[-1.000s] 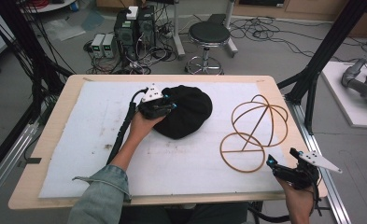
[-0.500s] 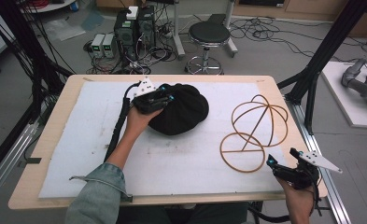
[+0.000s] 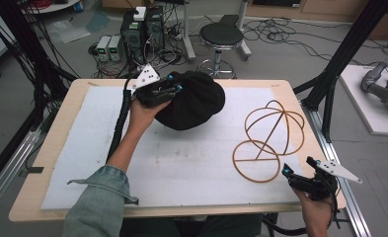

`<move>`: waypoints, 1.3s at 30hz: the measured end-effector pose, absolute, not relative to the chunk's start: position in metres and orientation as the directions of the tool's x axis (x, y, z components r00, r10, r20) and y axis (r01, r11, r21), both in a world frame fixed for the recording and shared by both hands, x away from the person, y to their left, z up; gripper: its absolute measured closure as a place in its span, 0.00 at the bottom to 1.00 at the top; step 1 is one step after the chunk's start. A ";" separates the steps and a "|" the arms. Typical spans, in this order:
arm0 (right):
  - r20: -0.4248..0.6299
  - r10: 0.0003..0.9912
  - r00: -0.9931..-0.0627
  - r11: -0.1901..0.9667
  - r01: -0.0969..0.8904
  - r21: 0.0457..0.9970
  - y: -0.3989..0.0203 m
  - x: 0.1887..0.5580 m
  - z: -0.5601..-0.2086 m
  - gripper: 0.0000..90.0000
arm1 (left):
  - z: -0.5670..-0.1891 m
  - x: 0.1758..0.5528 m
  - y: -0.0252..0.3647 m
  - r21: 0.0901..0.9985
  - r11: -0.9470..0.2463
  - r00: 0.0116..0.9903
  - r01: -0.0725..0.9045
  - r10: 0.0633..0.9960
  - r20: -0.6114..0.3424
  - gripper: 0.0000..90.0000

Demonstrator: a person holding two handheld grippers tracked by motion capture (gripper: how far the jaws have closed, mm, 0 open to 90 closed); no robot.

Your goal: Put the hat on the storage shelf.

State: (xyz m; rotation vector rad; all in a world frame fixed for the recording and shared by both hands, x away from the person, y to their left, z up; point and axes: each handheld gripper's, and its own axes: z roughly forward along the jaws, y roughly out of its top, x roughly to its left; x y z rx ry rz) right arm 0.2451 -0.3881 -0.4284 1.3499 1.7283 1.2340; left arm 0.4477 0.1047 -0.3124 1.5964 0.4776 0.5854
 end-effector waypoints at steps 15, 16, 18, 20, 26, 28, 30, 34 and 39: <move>0.076 0.954 -0.291 0.041 0.378 0.925 -0.388 0.245 -0.428 0.07 | -0.268 0.444 0.101 0.994 -0.041 0.801 -0.101 0.590 0.105 0.77; 0.076 0.954 -0.292 0.042 0.378 0.925 -0.388 0.244 -0.428 0.07 | -0.265 0.444 0.100 0.994 -0.036 0.801 -0.100 0.590 0.102 0.77; 0.078 0.954 -0.289 0.039 0.378 0.925 -0.388 0.244 -0.428 0.07 | -0.259 0.443 0.098 0.993 -0.032 0.805 -0.111 0.584 0.109 0.77; 0.076 0.954 -0.290 0.040 0.377 0.925 -0.388 0.244 -0.428 0.07 | -0.253 0.442 0.096 0.992 -0.028 0.808 -0.122 0.577 0.115 0.77; 0.077 0.954 -0.291 0.041 0.378 0.925 -0.388 0.244 -0.428 0.07 | -0.239 0.439 0.092 0.990 0.004 0.826 -0.143 0.552 0.117 0.77; 0.079 0.953 -0.291 0.039 0.377 0.926 -0.388 0.244 -0.428 0.07 | -0.235 0.438 0.090 0.989 0.010 0.832 -0.151 0.541 0.121 0.77; 0.075 0.954 -0.291 0.042 0.377 0.925 -0.388 0.244 -0.428 0.07 | -0.231 0.437 0.088 0.988 0.016 0.837 -0.156 0.533 0.123 0.77; 0.070 0.953 -0.296 0.047 0.372 0.927 -0.388 0.244 -0.428 0.07 | -0.223 0.434 0.082 0.985 0.035 0.849 -0.169 0.513 0.127 0.77; 0.069 0.953 -0.297 0.050 0.374 0.926 -0.388 0.244 -0.428 0.07 | -0.215 0.430 0.072 0.983 0.063 0.869 -0.172 0.480 0.121 0.77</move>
